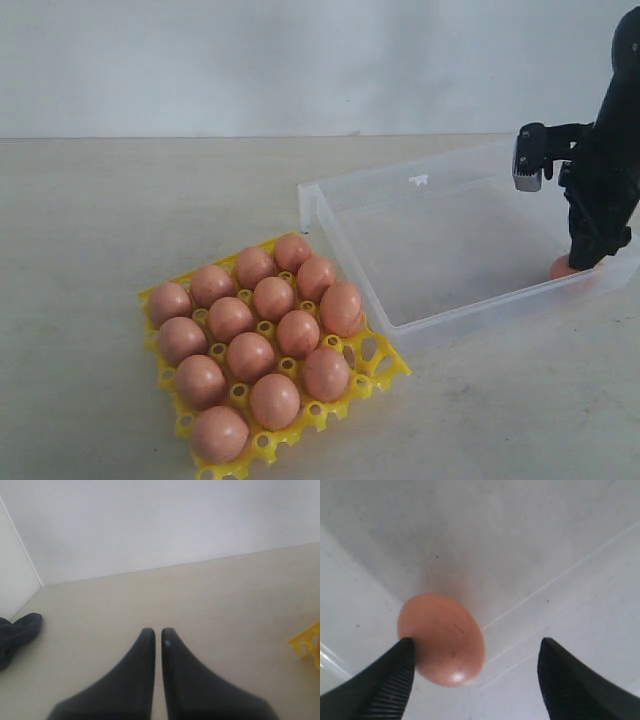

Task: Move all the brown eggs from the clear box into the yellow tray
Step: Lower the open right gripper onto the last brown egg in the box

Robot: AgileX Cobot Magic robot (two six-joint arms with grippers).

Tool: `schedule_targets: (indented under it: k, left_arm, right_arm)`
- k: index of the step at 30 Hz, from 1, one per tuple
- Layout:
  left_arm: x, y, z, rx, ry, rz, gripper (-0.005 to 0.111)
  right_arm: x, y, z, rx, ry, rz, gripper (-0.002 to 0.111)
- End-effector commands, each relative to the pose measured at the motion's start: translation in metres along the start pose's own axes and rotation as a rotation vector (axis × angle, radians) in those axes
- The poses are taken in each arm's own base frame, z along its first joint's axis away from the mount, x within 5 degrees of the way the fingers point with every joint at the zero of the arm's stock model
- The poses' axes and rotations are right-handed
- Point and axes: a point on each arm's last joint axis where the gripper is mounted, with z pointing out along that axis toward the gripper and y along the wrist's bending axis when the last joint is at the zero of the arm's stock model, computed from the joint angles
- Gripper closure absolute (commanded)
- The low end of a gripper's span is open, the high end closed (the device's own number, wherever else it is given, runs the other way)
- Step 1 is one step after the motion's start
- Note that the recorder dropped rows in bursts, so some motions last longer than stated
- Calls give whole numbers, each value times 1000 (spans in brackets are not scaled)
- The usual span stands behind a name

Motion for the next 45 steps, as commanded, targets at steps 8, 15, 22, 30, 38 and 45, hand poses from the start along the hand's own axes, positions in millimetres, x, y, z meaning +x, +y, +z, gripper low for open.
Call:
schedule_targets:
  k: [8,15,22,30,38,45]
  left_arm:
    - [1,0,0,5,-2,-4,103]
    - [1,0,0,5,-2,-4,103]
    - [1,0,0,5,-2,-4,103]
    - [1,0,0,5,-2,-4,103]
    - [1,0,0,5,-2,-4,103]
    - [1,0,0,5,-2,-4,103]
  right_arm:
    - [1,-3,36,-60,35,37,47]
    - [0,-12,45,20,26,227,47]
    - [-1,-17,45,79,7,486,47]
    - [-5,-17,45,64,-48,727,47]
    - [-24,-28,16,73,-319,884,47]
    - [-28,-29,-35,69,-415,985,48]
